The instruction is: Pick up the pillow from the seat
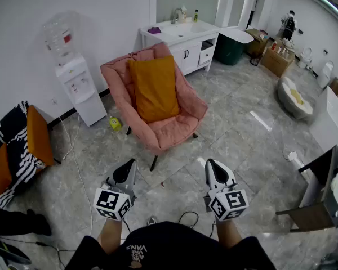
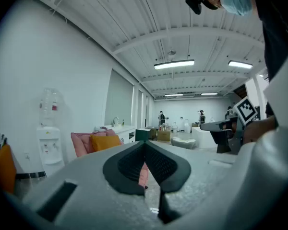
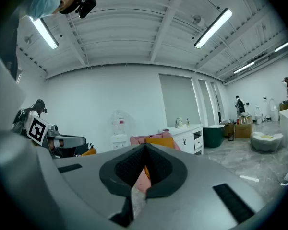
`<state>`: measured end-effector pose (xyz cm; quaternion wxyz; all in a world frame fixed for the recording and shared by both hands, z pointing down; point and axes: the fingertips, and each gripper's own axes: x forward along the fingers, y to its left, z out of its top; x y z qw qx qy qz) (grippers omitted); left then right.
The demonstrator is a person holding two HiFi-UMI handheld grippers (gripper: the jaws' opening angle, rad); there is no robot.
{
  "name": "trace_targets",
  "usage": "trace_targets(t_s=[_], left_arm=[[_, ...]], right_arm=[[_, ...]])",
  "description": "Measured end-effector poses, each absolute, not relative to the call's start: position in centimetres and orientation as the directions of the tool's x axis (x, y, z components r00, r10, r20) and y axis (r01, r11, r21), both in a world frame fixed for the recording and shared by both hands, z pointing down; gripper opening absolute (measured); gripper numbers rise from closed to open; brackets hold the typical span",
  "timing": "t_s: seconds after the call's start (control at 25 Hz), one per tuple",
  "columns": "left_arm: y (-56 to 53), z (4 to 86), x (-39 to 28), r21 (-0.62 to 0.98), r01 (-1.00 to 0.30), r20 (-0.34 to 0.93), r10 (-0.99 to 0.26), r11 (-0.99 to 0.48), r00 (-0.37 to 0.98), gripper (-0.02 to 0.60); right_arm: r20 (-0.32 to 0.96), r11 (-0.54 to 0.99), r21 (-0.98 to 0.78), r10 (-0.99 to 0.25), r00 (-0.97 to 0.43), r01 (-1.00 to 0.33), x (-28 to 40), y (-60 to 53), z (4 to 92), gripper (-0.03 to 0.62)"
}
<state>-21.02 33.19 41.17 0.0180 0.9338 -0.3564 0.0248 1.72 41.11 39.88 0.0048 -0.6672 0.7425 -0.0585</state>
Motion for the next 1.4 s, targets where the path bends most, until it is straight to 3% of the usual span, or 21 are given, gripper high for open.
trace_targets(t_s=[0.6, 0.96, 1.0, 1.08, 1.12, 1.16, 1.4], left_arm=[[31.2, 41.4, -24.5, 0.036, -0.629, 0.034, -0.628, -0.776, 0.777, 0.018], [30.2, 42.1, -26.5, 0.043, -0.522, 0.052, -0.519, -0.852, 0.853, 0.025], [29.9, 42.3, -26.4, 0.058, -0.516, 0.05, -0.514, -0.855, 0.857, 0.046], [29.7, 42.8, -25.9, 0.094, -0.498, 0.052, -0.496, -0.862, 0.867, 0.201], [29.9, 43.1, -25.4, 0.108, -0.486, 0.057, -0.482, -0.867, 0.874, 0.241], [30.1, 43.5, -24.8, 0.114, -0.474, 0.065, -0.469, -0.873, 0.881, 0.247], [28.5, 44.8, -23.1, 0.13, -0.487, 0.111, -0.475, -0.864, 0.873, 0.285]], right_arm=[[0.062, 0.053, -0.088, -0.996, -0.059, -0.995, -2.2, 40.0, 39.9, 0.002], [0.045, -0.039, -0.156, -0.998, 0.032, -0.987, -4.4, 40.4, 40.0, 0.003], [0.052, -0.045, -0.166, -0.998, 0.037, -0.985, -4.5, 40.5, 40.3, 0.003], [0.06, -0.051, -0.185, -0.997, 0.041, -0.981, -4.4, 40.6, 40.7, 0.011], [0.063, -0.055, -0.198, -0.997, 0.043, -0.979, -4.1, 40.7, 41.0, 0.108], [0.068, -0.062, -0.212, -0.997, 0.049, -0.975, -3.7, 40.8, 41.3, 0.181], [0.086, -0.074, -0.254, -0.995, 0.054, -0.964, -0.9, 38.7, 42.5, 0.224]])
